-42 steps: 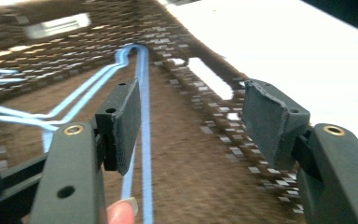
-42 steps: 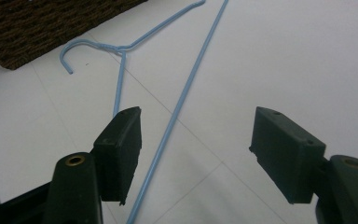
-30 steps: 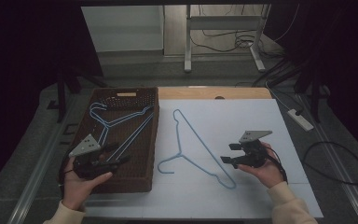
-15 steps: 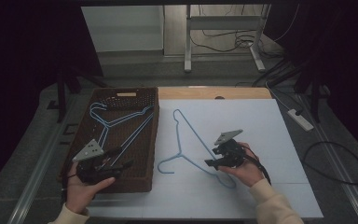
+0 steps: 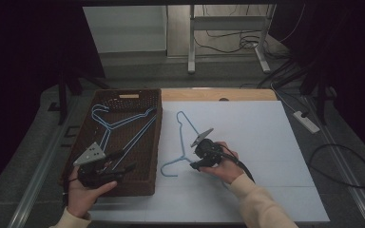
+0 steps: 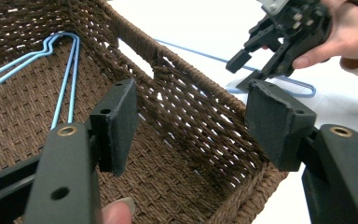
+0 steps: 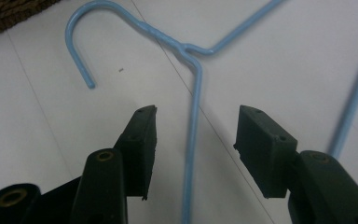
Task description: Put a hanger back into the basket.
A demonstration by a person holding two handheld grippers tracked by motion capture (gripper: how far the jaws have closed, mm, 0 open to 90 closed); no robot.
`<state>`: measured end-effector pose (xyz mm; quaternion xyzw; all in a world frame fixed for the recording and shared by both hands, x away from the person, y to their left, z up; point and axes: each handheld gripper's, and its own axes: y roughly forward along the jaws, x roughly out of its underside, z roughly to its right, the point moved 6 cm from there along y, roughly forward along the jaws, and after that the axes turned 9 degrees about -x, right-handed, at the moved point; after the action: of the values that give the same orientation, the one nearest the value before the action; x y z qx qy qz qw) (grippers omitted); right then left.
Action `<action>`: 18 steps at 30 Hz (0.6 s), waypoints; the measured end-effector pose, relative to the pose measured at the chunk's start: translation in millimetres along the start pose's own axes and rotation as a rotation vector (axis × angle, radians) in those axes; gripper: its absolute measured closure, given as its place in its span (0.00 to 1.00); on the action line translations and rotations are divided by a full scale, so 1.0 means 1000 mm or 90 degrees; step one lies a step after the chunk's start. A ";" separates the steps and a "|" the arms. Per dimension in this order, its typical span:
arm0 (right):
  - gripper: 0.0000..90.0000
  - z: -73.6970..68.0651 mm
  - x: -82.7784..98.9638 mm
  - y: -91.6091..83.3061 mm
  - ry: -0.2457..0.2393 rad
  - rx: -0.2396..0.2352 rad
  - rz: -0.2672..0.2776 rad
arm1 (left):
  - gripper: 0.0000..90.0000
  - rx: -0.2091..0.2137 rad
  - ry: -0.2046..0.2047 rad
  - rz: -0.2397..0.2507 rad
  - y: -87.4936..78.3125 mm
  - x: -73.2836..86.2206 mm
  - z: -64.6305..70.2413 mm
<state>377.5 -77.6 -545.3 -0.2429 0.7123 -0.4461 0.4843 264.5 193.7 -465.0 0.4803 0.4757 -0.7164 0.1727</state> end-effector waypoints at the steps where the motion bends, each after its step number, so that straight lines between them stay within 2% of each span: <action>1: 0.56 -0.001 -0.003 0.002 -0.001 0.002 -0.006 | 0.40 0.000 0.000 0.000 0.000 0.000 0.000; 3: 0.56 -0.002 -0.005 0.004 0.000 0.001 -0.012 | 0.40 0.001 0.000 0.000 -0.001 0.000 -0.001; 4: 0.56 -0.001 -0.009 0.008 0.003 0.006 -0.035 | 0.40 0.000 -0.001 0.002 -0.001 0.000 -0.001; 6: 0.58 0.002 -0.011 0.013 0.012 0.011 -0.056 | 0.40 -0.001 -0.001 0.003 -0.001 0.000 -0.001; 10: 0.67 0.002 -0.011 0.021 0.028 0.013 -0.096 | 0.40 -0.002 -0.003 0.007 -0.004 0.000 -0.002; 11: 0.67 0.002 -0.011 0.021 0.028 0.013 -0.096 | 0.40 -0.002 -0.002 0.008 -0.004 -0.001 -0.003; 12: 0.71 0.003 -0.012 0.022 0.055 0.021 -0.110 | 0.40 -0.003 -0.004 0.009 -0.005 -0.001 -0.004; 16: 0.78 0.003 -0.014 0.023 0.075 0.036 -0.127 | 0.40 -0.005 -0.005 0.008 -0.006 0.000 -0.005; 17: 0.86 0.000 -0.016 0.024 0.092 0.046 -0.140 | 0.40 -0.005 -0.004 0.007 -0.006 0.000 -0.005; 18: 0.89 0.000 -0.017 0.025 0.095 0.050 -0.145 | 0.40 -0.005 -0.004 0.007 -0.006 0.000 -0.004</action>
<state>386.2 -52.6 -558.9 -0.2691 0.6963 -0.5423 0.3854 262.7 200.3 -462.3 0.4801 0.4752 -0.7150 0.1801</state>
